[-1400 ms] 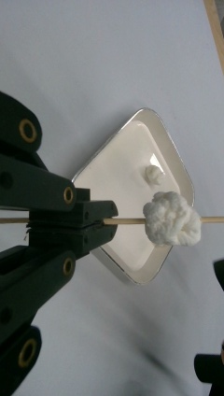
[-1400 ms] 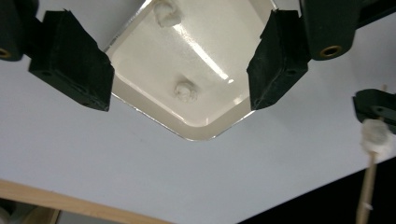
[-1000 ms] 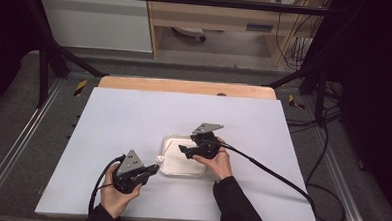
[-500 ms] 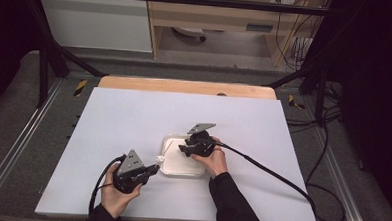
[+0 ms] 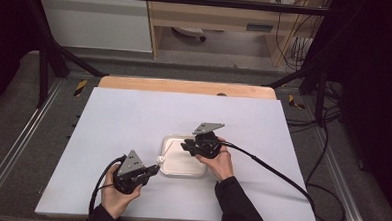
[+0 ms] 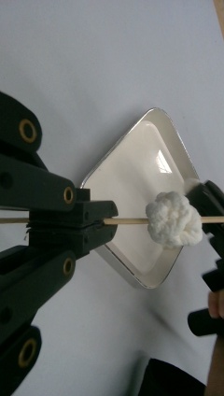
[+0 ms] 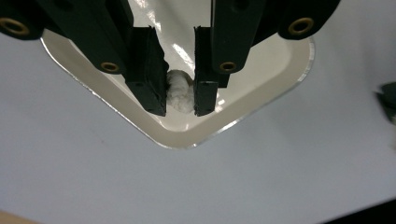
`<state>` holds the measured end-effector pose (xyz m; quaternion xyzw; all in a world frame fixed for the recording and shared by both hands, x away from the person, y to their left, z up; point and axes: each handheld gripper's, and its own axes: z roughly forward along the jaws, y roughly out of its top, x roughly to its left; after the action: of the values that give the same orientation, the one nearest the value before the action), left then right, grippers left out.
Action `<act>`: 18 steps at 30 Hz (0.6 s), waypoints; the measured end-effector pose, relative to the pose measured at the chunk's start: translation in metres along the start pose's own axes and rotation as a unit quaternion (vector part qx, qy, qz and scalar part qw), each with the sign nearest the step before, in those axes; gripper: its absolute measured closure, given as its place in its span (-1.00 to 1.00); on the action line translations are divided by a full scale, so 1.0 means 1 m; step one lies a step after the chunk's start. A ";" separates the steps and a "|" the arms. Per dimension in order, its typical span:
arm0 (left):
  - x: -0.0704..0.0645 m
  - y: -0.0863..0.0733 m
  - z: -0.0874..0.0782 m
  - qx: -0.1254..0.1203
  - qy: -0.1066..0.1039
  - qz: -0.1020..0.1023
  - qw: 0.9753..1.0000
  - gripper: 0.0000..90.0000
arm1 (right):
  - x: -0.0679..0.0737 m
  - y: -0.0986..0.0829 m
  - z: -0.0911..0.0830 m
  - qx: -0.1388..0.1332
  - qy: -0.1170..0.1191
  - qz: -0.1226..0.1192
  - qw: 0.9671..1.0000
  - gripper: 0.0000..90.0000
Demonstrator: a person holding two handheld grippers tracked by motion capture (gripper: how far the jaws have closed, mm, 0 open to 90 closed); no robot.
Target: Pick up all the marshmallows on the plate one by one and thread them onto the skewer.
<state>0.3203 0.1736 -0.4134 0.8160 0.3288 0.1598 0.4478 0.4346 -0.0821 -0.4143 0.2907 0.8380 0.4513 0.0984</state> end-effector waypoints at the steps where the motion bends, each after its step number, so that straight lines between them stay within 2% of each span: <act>1: -0.001 0.000 0.000 0.000 0.000 0.001 1.000 0.97 | 0.002 0.002 -0.009 -0.011 0.005 0.006 1.000 0.67; 4: -0.003 0.001 0.001 0.000 -0.004 0.005 1.000 0.97 | 0.008 0.006 -0.037 -0.053 0.022 0.014 0.998 0.67; 8: -0.010 0.003 0.003 -0.001 -0.013 0.014 1.000 0.97 | 0.014 0.008 -0.072 -0.106 0.048 0.031 0.993 0.68; 10: -0.014 0.004 0.004 -0.002 -0.015 0.019 1.000 0.97 | 0.016 0.008 -0.084 -0.124 0.055 0.036 0.990 0.68; 13: -0.019 0.006 0.006 -0.001 -0.020 0.030 0.999 0.97 | 0.020 0.009 -0.095 -0.139 0.069 0.042 0.987 0.68; 18: -0.026 0.008 0.008 0.000 -0.025 0.042 0.999 0.97 | 0.022 0.010 -0.098 -0.146 0.093 0.056 0.983 0.68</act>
<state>0.3084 0.1484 -0.4104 0.8329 0.2833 0.1575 0.4486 0.3788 -0.1337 -0.3480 0.2768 0.7510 0.5983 0.0361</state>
